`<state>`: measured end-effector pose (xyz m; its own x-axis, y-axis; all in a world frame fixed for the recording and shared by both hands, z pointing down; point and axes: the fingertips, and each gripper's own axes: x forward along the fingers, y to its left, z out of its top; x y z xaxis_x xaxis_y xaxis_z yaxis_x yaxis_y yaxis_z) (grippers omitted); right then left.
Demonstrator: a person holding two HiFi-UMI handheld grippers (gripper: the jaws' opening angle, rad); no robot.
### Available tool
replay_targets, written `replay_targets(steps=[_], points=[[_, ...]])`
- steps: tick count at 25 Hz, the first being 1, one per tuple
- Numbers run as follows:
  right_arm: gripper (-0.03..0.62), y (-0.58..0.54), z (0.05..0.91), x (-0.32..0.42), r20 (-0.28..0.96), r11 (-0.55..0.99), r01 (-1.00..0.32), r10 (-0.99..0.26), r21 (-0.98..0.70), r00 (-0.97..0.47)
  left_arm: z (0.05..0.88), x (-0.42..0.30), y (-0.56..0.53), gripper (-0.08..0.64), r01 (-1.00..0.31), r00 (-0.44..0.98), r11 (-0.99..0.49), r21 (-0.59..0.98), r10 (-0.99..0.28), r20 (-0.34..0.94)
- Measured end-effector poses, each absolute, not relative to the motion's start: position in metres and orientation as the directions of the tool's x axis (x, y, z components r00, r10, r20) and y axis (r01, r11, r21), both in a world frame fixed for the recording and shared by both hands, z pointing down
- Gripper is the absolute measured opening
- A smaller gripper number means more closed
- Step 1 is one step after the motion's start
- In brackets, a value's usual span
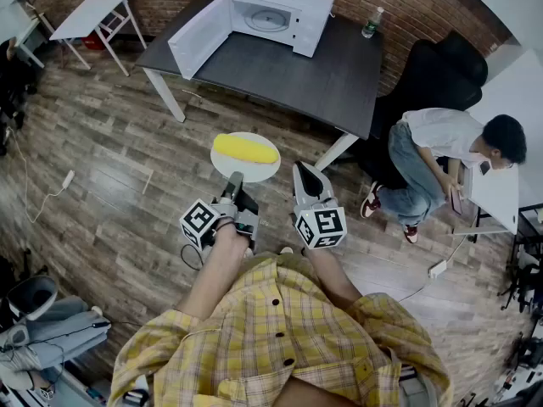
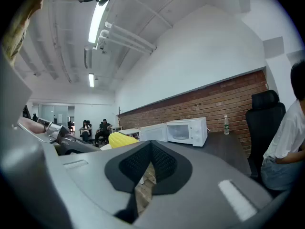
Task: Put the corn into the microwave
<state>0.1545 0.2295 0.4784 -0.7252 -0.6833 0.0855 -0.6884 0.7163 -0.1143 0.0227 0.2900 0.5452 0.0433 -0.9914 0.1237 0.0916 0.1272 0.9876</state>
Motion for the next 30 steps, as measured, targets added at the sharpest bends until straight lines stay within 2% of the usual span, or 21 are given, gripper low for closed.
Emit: replay_targets(steps=[10,30], points=[[0.003,0.234,0.482,0.152,0.098,0.727,-0.676,-0.669,-0.119,-0.737,0.542,0.024,0.292,0.021,0.105,0.045,0.110,0.988,-0.993,0.105],[0.004,0.243,0.479,0.111,0.072,0.664,-0.736,-0.734,-0.129,-0.675,0.549,-0.024,0.297,0.021,0.074,0.119,0.095,0.993,-0.989,0.086]])
